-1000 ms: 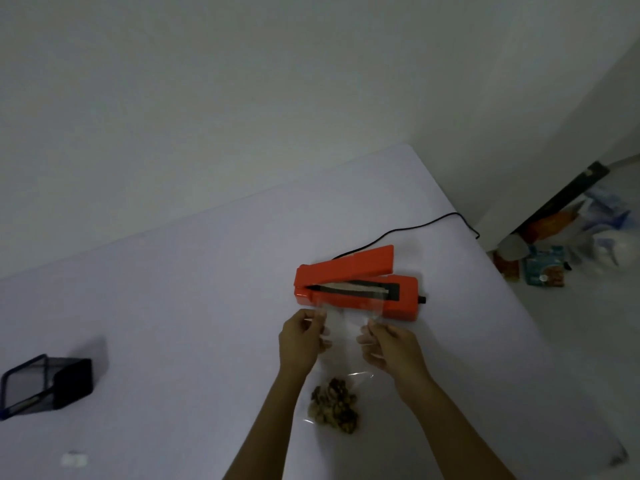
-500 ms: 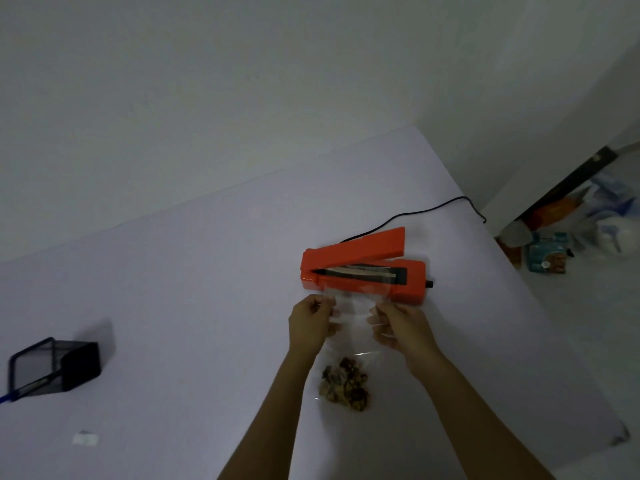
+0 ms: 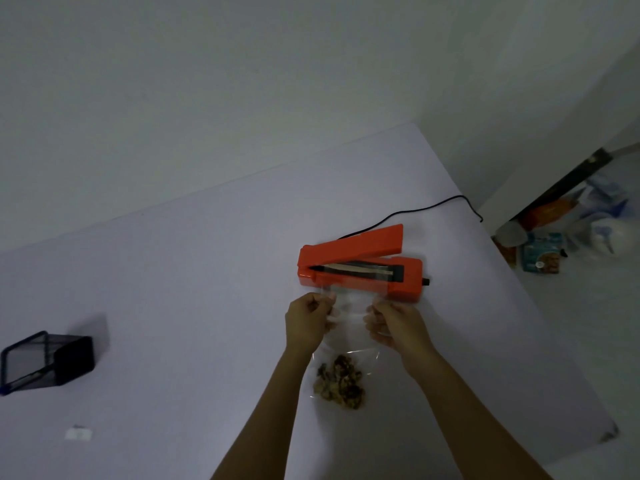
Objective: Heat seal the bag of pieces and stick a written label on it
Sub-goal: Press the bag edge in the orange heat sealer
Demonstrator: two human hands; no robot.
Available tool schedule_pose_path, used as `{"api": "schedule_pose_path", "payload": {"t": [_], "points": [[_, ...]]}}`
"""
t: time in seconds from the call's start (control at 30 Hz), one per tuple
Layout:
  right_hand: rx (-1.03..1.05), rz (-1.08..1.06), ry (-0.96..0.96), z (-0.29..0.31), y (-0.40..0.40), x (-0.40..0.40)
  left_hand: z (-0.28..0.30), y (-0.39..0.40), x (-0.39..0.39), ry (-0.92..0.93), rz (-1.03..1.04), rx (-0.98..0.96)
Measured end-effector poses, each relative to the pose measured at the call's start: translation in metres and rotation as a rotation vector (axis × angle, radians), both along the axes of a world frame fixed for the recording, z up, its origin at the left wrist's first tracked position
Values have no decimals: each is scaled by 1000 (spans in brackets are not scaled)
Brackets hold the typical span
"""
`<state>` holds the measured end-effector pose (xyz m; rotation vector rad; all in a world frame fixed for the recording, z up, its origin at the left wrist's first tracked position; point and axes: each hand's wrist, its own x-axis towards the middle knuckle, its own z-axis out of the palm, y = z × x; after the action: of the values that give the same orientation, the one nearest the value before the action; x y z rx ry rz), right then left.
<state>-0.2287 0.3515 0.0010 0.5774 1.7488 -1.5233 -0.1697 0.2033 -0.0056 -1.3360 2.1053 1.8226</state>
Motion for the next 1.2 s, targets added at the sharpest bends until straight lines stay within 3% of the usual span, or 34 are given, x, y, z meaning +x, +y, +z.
{"api": "schedule_pose_path", "payload": {"t": [0.13,0.23,0.3,0.43,0.6,1.2], "points": [[218,94,162,-1,4,1,-1,-1,0,-8,4,3],[559,193,523,18,12,-2,-2,-1,-1,-9,9,17],[555,97,734,42,13,-10,-2,0,-1,-7,14,22],[404,-72,960,91,7,-31,-3,1,-2,-2,24,32],[347,5,930,118,2,-46,-3,1,-1,2,40,48],[484,101,879,79,21,-49,-5,-1,0,0,8,-3]]}}
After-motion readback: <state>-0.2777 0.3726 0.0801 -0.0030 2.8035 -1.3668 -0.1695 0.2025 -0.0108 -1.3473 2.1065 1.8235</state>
